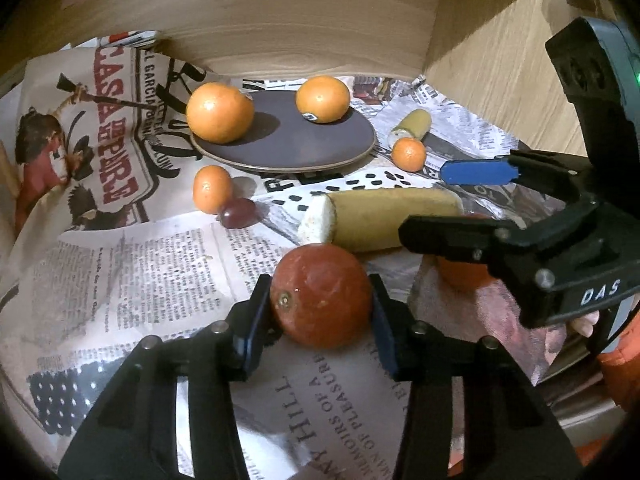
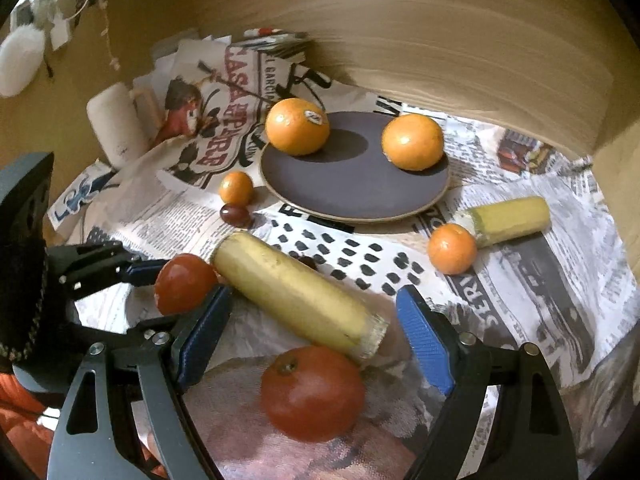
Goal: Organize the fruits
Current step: 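Grasp the yellow banana with the right tool and lift it upright while the left tool holds the tomato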
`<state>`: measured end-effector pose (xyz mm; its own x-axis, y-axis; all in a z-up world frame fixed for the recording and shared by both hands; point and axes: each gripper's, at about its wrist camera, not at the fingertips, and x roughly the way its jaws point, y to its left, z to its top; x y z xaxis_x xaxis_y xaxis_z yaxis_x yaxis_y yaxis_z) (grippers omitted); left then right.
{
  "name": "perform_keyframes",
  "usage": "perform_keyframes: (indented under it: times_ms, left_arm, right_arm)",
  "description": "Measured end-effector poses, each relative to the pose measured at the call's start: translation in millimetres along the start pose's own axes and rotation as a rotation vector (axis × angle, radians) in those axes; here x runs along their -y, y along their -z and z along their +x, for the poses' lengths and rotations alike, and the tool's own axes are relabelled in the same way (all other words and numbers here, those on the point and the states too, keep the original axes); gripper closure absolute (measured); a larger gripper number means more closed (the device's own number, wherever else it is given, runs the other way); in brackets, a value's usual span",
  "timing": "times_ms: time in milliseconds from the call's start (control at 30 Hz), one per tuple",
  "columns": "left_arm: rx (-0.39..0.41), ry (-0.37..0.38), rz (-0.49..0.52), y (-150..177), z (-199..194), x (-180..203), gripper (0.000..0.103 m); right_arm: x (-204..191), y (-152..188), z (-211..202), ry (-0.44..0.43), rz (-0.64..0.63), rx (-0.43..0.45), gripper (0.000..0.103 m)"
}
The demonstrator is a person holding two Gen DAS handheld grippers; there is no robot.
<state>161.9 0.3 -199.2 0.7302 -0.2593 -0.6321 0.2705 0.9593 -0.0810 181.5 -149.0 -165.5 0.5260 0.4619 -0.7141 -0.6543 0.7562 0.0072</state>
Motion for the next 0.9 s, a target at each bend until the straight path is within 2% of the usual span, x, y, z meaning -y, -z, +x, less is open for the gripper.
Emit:
perform_keyframes:
  times_ms: [300, 567, 633, 700, 900]
  left_arm:
    - [0.045, -0.091, -0.072, 1, -24, -39, 0.057]
    - [0.066, -0.105, -0.121, 5, -37, -61, 0.057]
    - [0.065, -0.100, -0.122, 5, -36, -61, 0.057]
    - [0.065, -0.098, -0.120, 6, -35, -60, 0.057]
    - [0.074, -0.089, -0.117, 5, -33, -60, 0.057]
  right_arm:
    - [-22, -11, 23, 0.004, -0.145, -0.089, 0.021]
    - [-44, -10, 38, 0.055, -0.313, -0.151, 0.021]
    - [-44, -9, 40, 0.065, -0.325, -0.148, 0.027]
    - [-43, -11, 39, 0.072, -0.319, -0.140, 0.038]
    - [-31, -19, 30, 0.122, -0.254, -0.090, 0.060]
